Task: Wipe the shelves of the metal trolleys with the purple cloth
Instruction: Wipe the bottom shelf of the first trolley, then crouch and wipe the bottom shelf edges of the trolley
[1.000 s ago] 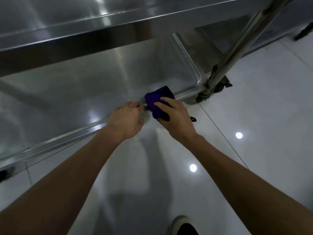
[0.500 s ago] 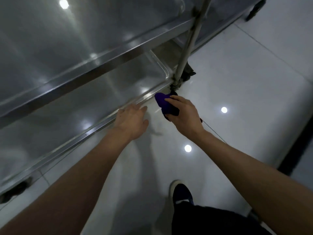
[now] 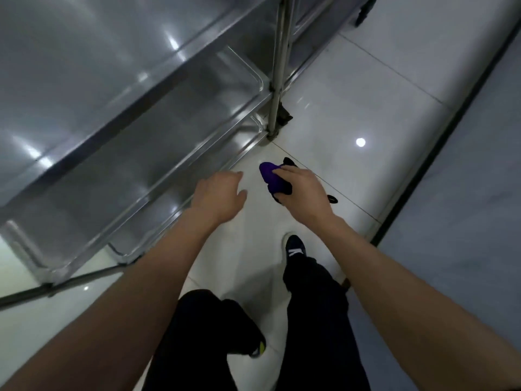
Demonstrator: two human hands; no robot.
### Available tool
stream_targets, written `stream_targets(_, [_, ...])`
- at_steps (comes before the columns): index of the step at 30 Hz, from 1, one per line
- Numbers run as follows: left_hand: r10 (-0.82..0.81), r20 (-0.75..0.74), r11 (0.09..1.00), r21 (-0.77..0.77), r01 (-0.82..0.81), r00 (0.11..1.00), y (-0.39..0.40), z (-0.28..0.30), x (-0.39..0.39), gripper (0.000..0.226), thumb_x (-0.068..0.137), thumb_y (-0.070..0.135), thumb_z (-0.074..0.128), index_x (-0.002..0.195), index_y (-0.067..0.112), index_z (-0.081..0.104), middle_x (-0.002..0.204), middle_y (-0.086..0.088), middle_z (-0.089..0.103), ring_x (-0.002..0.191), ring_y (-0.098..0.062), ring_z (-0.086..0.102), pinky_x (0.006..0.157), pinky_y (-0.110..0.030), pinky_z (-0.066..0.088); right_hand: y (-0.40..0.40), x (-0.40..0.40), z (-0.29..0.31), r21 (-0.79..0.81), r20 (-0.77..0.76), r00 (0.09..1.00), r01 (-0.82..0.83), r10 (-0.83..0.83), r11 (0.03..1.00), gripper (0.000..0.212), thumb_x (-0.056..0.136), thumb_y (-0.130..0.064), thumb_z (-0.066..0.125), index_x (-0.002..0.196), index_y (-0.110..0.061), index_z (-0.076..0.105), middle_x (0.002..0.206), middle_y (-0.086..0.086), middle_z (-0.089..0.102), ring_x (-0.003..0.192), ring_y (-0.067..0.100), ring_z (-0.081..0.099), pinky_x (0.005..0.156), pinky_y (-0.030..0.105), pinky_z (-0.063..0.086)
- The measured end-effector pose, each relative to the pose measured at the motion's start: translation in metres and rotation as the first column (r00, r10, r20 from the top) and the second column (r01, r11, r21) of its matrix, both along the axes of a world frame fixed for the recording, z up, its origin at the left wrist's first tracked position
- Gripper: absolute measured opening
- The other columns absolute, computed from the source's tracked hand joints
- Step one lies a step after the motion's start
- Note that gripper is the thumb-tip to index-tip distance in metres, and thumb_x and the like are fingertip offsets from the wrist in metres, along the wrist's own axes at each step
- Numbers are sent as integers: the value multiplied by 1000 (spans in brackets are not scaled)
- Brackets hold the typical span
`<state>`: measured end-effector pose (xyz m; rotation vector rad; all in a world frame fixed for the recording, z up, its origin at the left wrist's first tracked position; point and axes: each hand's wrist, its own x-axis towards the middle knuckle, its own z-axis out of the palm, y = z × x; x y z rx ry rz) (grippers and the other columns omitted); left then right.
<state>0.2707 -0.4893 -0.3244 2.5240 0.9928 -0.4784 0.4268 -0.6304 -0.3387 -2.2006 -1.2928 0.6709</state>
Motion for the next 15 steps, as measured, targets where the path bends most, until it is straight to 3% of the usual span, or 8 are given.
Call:
stream_targets(4, [1,49,1000,31,-2,999,-5,94,-37,38,97,40,50,126,17,59,122,-6,65,111,-31,60,87,-41,47,-7,-29,97,-15,25,998,-61,61,998,34,82,-15,75,115,-14,70,107,-3,67,94,22,60,78,42,55])
stream_targets(10, [110,132,993,28,-115,985,-15,196,-90,41,99,39,50,135,21,58,132,-4,62,120,-26,57,96,-42,46,-10,-64,193,19,69,992,-105,103,994,38,81,-16,78,117,-11,68,113,5,68,100,26,62,84,46,57])
stream_targets(15, [218,147,967,103,-234,965,-15,250,-130,37,99,40,50,129,21,59,128,-4,62,118,-27,56,96,-43,47,12,-88,238,71,33,970,-242,240,968,42,80,-20,79,121,-19,67,112,-3,68,96,12,57,79,30,51])
